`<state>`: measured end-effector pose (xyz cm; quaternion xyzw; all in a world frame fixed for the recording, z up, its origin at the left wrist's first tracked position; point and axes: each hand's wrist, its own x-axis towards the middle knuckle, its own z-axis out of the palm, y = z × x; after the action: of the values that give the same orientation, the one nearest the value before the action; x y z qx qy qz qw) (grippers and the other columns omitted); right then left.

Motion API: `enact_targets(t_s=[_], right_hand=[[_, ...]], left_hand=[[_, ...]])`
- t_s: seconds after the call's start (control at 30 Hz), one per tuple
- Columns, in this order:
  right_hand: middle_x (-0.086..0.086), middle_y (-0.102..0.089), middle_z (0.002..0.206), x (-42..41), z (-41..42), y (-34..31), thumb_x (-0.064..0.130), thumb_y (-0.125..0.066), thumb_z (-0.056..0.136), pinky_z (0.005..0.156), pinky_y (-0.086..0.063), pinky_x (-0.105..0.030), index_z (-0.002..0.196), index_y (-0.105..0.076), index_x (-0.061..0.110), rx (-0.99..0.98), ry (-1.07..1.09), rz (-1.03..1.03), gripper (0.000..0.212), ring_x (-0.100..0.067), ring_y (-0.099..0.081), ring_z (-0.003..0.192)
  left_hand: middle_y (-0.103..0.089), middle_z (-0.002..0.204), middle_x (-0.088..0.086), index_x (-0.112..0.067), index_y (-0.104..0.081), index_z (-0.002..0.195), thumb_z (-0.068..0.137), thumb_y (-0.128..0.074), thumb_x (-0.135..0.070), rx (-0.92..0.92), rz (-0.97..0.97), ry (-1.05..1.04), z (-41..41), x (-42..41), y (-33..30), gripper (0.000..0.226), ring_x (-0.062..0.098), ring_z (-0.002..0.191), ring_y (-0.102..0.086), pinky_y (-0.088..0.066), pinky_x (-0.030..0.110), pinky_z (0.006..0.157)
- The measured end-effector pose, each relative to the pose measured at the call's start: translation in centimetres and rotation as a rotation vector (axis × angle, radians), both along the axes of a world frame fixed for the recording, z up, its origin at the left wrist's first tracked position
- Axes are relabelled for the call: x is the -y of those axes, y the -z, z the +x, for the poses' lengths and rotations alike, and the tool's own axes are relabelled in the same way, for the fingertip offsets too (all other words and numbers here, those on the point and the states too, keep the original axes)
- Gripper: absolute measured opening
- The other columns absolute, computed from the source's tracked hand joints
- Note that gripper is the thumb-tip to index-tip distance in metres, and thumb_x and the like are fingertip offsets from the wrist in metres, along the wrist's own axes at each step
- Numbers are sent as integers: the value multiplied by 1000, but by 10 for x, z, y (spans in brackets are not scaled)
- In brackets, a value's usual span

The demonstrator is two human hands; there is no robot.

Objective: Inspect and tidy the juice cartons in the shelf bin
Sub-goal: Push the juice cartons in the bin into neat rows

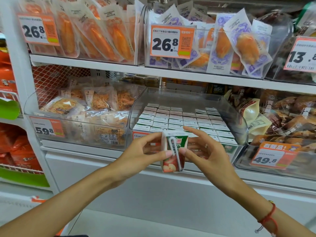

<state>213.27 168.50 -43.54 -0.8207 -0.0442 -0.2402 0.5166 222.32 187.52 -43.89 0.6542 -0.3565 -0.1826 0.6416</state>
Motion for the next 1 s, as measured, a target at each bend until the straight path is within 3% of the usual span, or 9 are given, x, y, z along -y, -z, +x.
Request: enact_targets(t_s=[0.13,0.23,0.33,0.43,0.57,0.67,0.73,0.87,1.0], right_hand=[[17,-66,112,-5,1,-2,40,-64,79,70,-57,-18,128,-52,45,-15,-14,-25,51,-4,-68,97],[26,-63,120,-7,2,0,44,-63,83,81,-58,-26,137,-48,43,-96,-94,-63,56,-5,-66,103],[24,-65,121,-9,2,0,46,-66,82,87,-56,-26,138,-51,35,-161,-129,-114,60,-3,-66,105],[19,-72,107,-11,2,-2,48,-68,78,80,-56,-20,124,-64,35,-170,-85,-59,48,-4,-69,96],[7,-76,82,-17,2,-7,61,-67,66,56,-49,-14,89,-78,38,-217,-26,184,35,-1,-66,71],[-3,-74,76,-17,3,-9,62,-68,63,51,-46,-15,86,-79,34,-304,7,312,38,-5,-65,63],[-4,-75,79,-17,3,-11,59,-69,65,52,-46,-16,89,-79,28,-351,6,351,40,-6,-66,65],[-2,-76,97,-16,2,-12,52,-68,70,60,-52,-17,104,-76,32,-409,-73,381,40,-13,-72,80],[1,-76,100,-17,1,-11,48,-68,73,75,-58,-23,116,-68,40,-349,-95,383,43,-16,-72,92]], left_hand=[[-72,116,-3,-43,-55,127,78,-73,-27,-233,-127,-26,0,1,-1,55,15,104,-70,-57,22,80],[-75,108,2,-42,-50,130,88,-66,-25,-313,-135,-44,-1,0,-3,49,16,98,-72,-57,21,73],[-77,101,3,-35,-53,130,91,-65,-24,-461,-133,-129,0,0,-4,43,12,86,-73,-58,21,67],[-76,96,2,-26,-60,125,85,-70,-32,-571,-97,-204,1,1,-5,41,9,75,-70,-57,21,62],[-72,100,9,-21,-65,119,70,-77,-48,-649,-7,-207,0,2,-6,57,14,78,-71,-59,27,63],[-70,87,3,-21,-67,116,65,-80,-52,-711,38,-210,-2,3,-6,61,9,65,-69,-59,28,61],[-71,86,3,-21,-66,116,63,-81,-52,-715,46,-214,-2,4,-5,64,9,65,-69,-59,28,60],[-73,109,11,-20,-60,121,67,-79,-45,-645,4,-222,-1,4,-5,63,14,81,-73,-60,27,65],[-76,103,7,-26,-53,123,78,-76,-33,-414,-109,-251,-2,6,0,51,19,91,-74,-60,25,76]])
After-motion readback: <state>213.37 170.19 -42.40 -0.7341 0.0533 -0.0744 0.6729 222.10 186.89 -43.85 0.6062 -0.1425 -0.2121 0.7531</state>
